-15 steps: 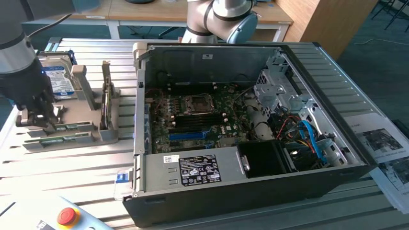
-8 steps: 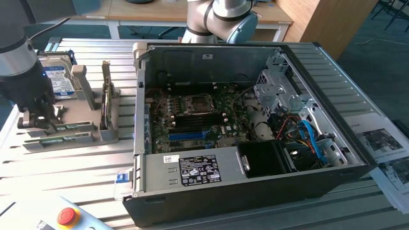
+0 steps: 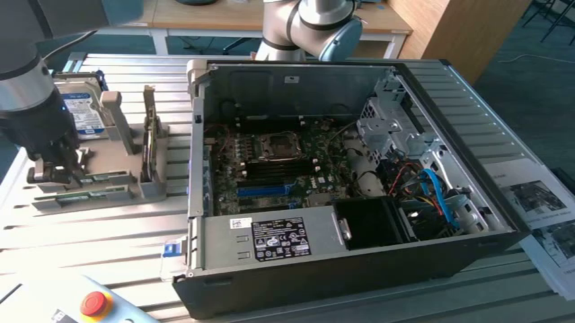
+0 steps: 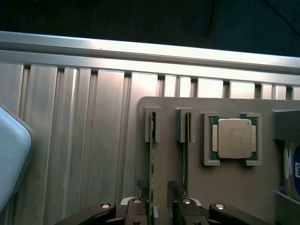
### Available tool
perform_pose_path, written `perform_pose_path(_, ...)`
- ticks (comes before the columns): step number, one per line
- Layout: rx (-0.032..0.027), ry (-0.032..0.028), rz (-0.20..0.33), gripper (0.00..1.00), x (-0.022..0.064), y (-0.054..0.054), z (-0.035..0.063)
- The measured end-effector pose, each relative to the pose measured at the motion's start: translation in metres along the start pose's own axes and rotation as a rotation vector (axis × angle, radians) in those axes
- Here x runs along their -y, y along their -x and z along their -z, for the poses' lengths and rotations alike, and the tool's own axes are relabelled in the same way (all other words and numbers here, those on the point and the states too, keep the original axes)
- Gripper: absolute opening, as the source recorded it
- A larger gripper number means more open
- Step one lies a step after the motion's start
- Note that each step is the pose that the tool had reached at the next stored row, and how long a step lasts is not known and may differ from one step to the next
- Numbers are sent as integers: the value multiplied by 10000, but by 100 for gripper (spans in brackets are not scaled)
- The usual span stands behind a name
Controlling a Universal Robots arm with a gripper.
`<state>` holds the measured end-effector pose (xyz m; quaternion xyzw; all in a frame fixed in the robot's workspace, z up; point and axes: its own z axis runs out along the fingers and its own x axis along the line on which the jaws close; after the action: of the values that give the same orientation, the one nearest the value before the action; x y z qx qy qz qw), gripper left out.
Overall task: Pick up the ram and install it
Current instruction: 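Pick up the ram and move it above insertion slot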
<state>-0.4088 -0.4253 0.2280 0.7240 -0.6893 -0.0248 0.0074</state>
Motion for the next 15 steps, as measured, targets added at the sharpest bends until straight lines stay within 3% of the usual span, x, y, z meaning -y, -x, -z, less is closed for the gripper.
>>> perform_pose_path(15,0,1,1,30,3,-5,-67)
